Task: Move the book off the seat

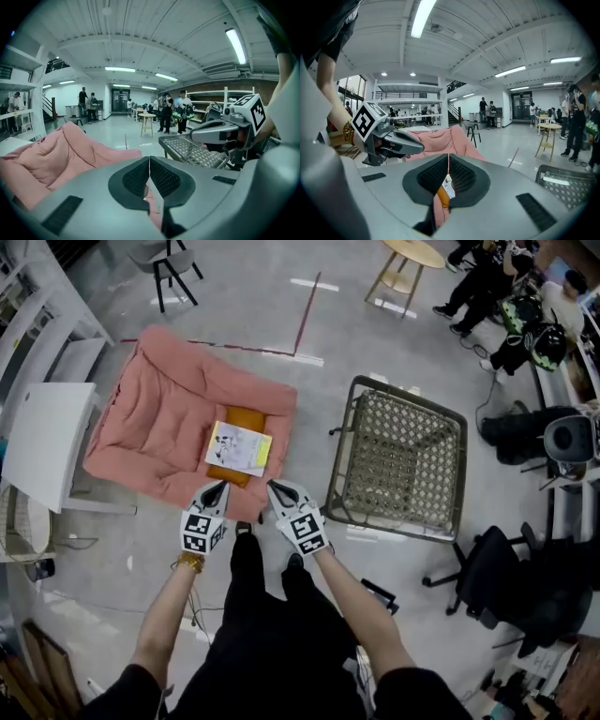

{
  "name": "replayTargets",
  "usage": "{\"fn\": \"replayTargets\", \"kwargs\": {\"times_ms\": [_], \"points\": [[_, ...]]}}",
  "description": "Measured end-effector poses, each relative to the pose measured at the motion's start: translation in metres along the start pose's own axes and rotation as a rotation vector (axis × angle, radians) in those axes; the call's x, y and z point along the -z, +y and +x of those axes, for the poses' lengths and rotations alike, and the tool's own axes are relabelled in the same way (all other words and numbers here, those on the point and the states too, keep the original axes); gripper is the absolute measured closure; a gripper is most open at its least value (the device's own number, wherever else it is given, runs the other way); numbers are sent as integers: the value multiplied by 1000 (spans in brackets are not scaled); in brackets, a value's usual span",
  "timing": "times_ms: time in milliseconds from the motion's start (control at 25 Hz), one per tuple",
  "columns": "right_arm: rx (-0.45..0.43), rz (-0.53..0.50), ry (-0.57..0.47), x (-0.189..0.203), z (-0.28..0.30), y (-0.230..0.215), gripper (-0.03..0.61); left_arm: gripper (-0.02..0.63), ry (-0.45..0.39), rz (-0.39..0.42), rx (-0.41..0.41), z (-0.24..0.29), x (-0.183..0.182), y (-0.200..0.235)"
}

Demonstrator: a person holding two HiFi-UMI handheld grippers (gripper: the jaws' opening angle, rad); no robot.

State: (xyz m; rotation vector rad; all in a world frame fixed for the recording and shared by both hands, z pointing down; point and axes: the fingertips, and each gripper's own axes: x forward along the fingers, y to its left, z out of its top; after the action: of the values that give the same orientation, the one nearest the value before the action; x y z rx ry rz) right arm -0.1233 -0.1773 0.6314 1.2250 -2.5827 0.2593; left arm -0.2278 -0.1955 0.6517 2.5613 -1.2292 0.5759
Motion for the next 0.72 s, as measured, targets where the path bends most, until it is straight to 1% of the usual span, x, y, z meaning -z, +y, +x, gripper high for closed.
{"fn": "replayTargets", "kwargs": {"times_ms": [160, 280, 400, 520, 720], "points": [[26, 49, 42, 10, 43, -2, 563, 601, 53, -20, 39, 26, 14, 41], [36, 74, 73, 18, 77, -1, 563, 601, 102, -42, 71, 43, 33, 73], [49, 88, 97, 27, 104, -3, 563, 601, 150, -52, 106, 63, 51, 100], [67, 98, 109, 39, 131, -8, 563, 601, 187, -56, 122, 84, 70, 128], [125, 175, 136, 70, 158, -21, 563, 600, 255, -75, 139, 110, 105, 151]]}}
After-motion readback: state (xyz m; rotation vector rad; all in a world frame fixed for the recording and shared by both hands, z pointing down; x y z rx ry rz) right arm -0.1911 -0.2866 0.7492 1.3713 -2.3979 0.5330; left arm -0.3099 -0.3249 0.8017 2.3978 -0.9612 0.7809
